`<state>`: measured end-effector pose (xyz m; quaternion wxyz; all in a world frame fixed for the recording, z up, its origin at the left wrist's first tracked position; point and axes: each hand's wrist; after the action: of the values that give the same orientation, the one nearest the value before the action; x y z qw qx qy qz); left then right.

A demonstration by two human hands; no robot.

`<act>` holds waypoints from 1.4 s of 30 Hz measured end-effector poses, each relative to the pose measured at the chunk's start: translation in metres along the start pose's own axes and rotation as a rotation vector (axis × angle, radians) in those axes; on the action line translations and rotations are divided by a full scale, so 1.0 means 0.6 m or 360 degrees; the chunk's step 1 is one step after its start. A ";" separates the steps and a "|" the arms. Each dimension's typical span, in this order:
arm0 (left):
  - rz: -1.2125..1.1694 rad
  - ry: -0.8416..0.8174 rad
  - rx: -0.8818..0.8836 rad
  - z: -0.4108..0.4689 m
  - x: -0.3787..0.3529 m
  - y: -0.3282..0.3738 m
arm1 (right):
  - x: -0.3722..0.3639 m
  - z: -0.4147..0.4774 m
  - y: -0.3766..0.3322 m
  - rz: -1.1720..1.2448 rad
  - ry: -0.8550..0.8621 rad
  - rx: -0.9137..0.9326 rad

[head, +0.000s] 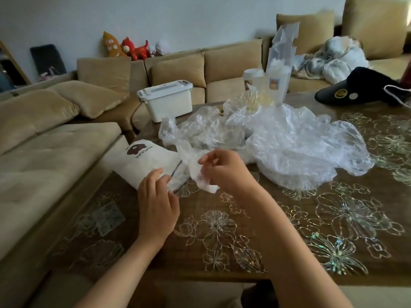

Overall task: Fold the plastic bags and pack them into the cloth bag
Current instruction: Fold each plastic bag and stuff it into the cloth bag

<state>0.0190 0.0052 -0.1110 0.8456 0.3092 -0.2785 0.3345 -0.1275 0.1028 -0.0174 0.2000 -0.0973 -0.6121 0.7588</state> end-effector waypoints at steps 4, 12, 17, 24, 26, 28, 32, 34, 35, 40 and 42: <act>0.0001 0.0013 0.0091 -0.008 0.009 -0.001 | 0.055 -0.017 -0.059 0.0798 0.0052 0.0049; -0.0512 -0.0180 0.0339 -0.037 0.049 0.047 | 0.134 -0.086 0.057 -0.0151 0.0410 -0.0474; -0.0788 -0.0723 0.0714 -0.032 0.060 0.121 | 0.138 -0.086 0.083 -0.0451 0.0360 -0.0466; -0.0232 -0.0975 0.0944 -0.014 0.006 0.150 | 0.117 -0.100 0.087 -0.0908 0.0199 -0.0371; -0.0581 -0.0807 0.1143 -0.011 0.005 0.149 | 0.128 -0.099 0.078 -0.0646 0.0321 -0.0380; -0.0774 -0.0569 0.1201 -0.008 0.015 0.148 | 0.146 -0.100 0.064 -0.0268 0.0350 -0.0426; -0.0775 -0.0565 0.0772 -0.005 0.033 0.121 | 0.151 -0.108 0.038 -0.0510 0.0012 -0.0484; -0.0384 -0.1022 0.0378 -0.001 0.041 0.108 | 0.150 -0.114 0.021 -0.0831 -0.0310 -0.0607; -0.0083 -0.1217 0.0181 0.002 0.048 0.103 | 0.152 -0.117 0.011 -0.0984 -0.0501 -0.0668; -0.0040 -0.0737 -0.0007 0.010 0.083 0.129 | 0.144 -0.106 -0.011 -0.1510 -0.0185 -0.0029; -0.0166 -0.0575 -0.0061 -0.021 0.081 0.159 | 0.105 -0.097 0.002 -0.1355 0.0110 0.0301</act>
<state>-0.0181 0.0891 -0.0542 0.8038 0.3620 -0.4157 0.2239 -0.1616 0.1807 -0.0260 0.5233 0.1571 -0.5183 0.6579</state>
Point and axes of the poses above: each hand's wrist, its own z-axis towards the middle knuckle, its own x-axis out of the back of the hand, y = z × x, and after that the axes turned 11 degrees about x, right-handed
